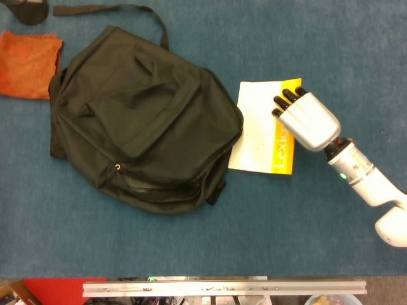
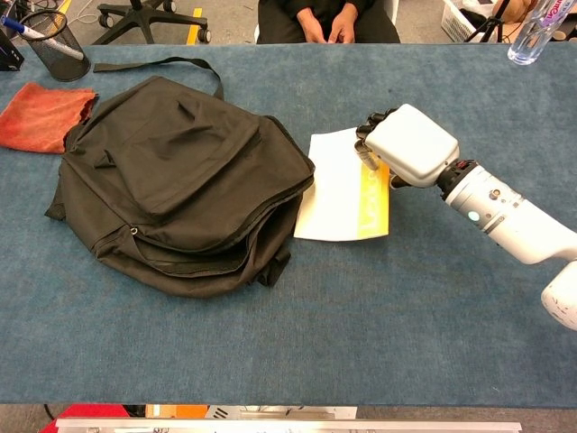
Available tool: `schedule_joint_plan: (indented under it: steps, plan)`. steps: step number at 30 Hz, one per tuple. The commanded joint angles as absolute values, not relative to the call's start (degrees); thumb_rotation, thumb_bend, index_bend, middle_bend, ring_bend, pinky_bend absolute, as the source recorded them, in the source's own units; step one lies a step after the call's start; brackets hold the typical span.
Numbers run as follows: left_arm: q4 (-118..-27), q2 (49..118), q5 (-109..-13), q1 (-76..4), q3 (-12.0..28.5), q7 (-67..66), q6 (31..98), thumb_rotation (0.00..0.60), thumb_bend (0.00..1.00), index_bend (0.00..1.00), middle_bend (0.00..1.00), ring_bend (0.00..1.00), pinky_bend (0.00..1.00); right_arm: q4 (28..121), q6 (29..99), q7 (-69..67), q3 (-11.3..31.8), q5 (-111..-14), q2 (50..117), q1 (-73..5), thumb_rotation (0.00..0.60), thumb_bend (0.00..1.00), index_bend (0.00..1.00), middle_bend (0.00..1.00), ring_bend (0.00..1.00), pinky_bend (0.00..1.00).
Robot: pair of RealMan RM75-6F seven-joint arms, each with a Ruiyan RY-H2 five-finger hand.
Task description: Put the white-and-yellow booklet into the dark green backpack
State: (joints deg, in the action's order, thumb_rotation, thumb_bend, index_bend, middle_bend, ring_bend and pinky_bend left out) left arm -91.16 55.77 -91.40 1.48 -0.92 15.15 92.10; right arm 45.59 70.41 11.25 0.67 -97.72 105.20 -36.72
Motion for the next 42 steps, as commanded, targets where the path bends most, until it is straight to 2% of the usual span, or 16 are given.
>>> schedule_joint_plan:
  steps: [1, 6, 10, 24, 32, 42]
  plan:
    - [-91.2, 55.6, -91.3, 1.4, -0.9, 15.3, 92.0, 0.600, 0.26, 0.28, 0.19, 0.12, 0.07, 45.6, 71.1, 10.9, 0.7, -97.7, 105.0, -36.6, 0.600, 0.45, 0.74, 0.55, 0.44, 0.59]
    - [-91.0, 55.3, -91.8, 0.6, -0.6, 14.6, 91.5, 0.600, 0.26, 0.28, 0.19, 0.13, 0.08, 46.8, 73.2, 10.0, 0.9, -97.3, 103.0, -35.7, 0.600, 0.48, 0.81, 0.59, 0.51, 0.66]
    - [-90.7, 55.0, -93.0, -1.1, -0.3, 13.8, 89.8, 0.600, 0.26, 0.28, 0.20, 0.15, 0.14, 49.5, 75.4, 9.9, 1.2, -96.8, 100.0, -34.5, 0.600, 0.50, 0.83, 0.62, 0.54, 0.70]
    - [-88.4, 54.8, -101.2, -13.9, 0.3, 15.5, 78.4, 0.600, 0.26, 0.31, 0.23, 0.17, 0.15, 69.7, 85.5, 13.7, 5.9, -94.6, 82.4, -29.5, 0.600, 0.52, 0.84, 0.63, 0.55, 0.71]
    - [-84.9, 58.0, -108.5, -21.8, -2.0, 18.9, 72.3, 0.600, 0.26, 0.32, 0.24, 0.17, 0.15, 78.0, 88.4, 17.1, 9.1, -92.1, 73.8, -26.8, 0.600, 0.52, 0.84, 0.63, 0.56, 0.71]
    - [-84.2, 63.5, -110.2, -24.5, -5.0, 14.2, 68.5, 0.600, 0.26, 0.29, 0.22, 0.17, 0.15, 79.5, 88.7, 17.5, 10.8, -89.1, 71.1, -24.8, 0.600, 0.52, 0.84, 0.63, 0.56, 0.71]
